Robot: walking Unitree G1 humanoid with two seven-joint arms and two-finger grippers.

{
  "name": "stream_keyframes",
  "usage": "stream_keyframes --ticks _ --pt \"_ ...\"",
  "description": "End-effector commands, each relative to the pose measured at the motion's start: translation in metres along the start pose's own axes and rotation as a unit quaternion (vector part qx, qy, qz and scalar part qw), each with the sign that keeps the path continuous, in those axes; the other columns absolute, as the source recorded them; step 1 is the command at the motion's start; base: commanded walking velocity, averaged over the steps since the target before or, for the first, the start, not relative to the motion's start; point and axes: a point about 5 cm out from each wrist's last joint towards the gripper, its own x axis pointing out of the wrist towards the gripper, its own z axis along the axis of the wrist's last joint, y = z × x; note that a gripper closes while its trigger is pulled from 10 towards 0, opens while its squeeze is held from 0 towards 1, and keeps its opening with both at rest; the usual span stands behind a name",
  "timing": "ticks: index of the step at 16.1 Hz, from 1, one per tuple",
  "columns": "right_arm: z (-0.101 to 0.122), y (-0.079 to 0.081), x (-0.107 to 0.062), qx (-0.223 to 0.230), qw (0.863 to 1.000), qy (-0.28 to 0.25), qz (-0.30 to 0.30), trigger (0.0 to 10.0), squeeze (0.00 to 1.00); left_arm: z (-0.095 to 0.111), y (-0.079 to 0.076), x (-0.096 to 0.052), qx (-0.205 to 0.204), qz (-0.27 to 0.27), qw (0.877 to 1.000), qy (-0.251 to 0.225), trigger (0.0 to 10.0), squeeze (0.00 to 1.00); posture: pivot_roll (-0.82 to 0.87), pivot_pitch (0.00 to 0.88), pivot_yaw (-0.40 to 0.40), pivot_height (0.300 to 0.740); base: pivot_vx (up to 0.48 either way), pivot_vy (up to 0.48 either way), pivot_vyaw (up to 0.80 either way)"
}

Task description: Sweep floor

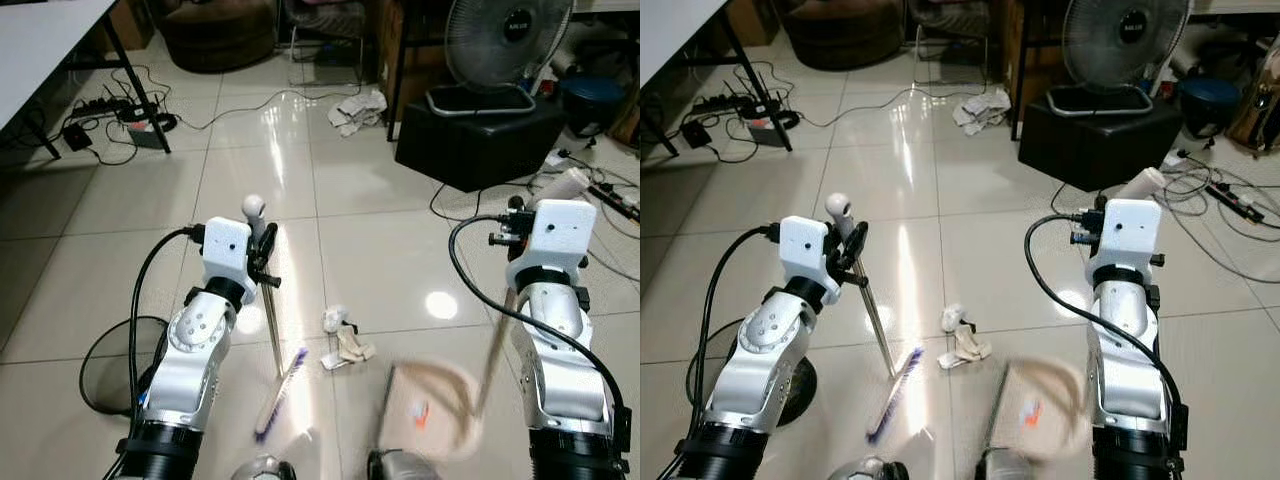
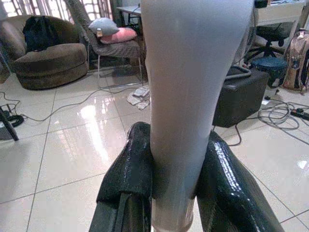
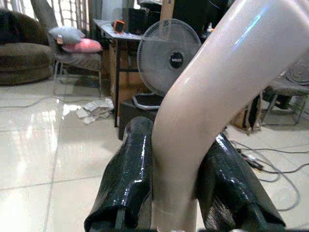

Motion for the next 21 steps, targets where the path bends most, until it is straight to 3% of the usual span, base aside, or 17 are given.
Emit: stream_keyframes --ticks 1,7,11,14,16,17,21 --pt "0.012 0.002 -0.001 0.016 0.999 -0.029 0.009 10.0 0.0 0.012 0.0 0.002 0.012 -0.001 0.999 -0.03 10.0 0.0 -0.09 0.137 0.067 0.74 0.375 0.0 0.0" --pt "0.009 0.002 -0.005 0.034 0.999 -0.023 0.014 10.0 0.0 0.012 -0.001 0.003 0.018 -0.008 0.999 -0.031 10.0 0.0 -0.09 0.14 0.07 0.74 0.383 0.0 -0.67" --pt "0.007 0.007 -0.006 0.035 0.999 -0.023 0.033 10.0 0.0 0.012 0.002 0.003 0.027 -0.005 0.999 -0.028 10.0 0.0 -0.09 0.137 0.072 0.74 0.374 0.0 0.0" --pt "0.008 0.013 -0.006 0.004 0.997 -0.022 0.068 10.0 0.0 0.013 0.011 -0.001 0.036 0.011 0.999 -0.03 10.0 0.0 -0.08 0.14 0.068 0.74 0.365 0.0 0.27" --pt "0.01 0.017 -0.007 0.017 0.996 -0.028 0.078 10.0 0.0 0.016 0.015 -0.003 0.039 0.015 0.999 -0.033 10.0 0.0 -0.07 0.14 0.068 0.74 0.362 0.0 0.8" --pt "0.009 0.018 -0.008 0.046 0.996 -0.026 0.077 10.0 0.0 0.015 0.02 -0.006 0.035 0.02 0.999 -0.03 10.0 0.0 -0.07 0.14 0.071 0.74 0.0 0.0 0.0" --pt "0.006 0.02 -0.011 0.045 0.994 -0.026 0.091 10.0 0.0 0.011 0.022 -0.007 0.043 0.024 0.999 -0.021 10.0 0.0 -0.07 0.131 0.079 0.74 0.0 0.0 0.0"
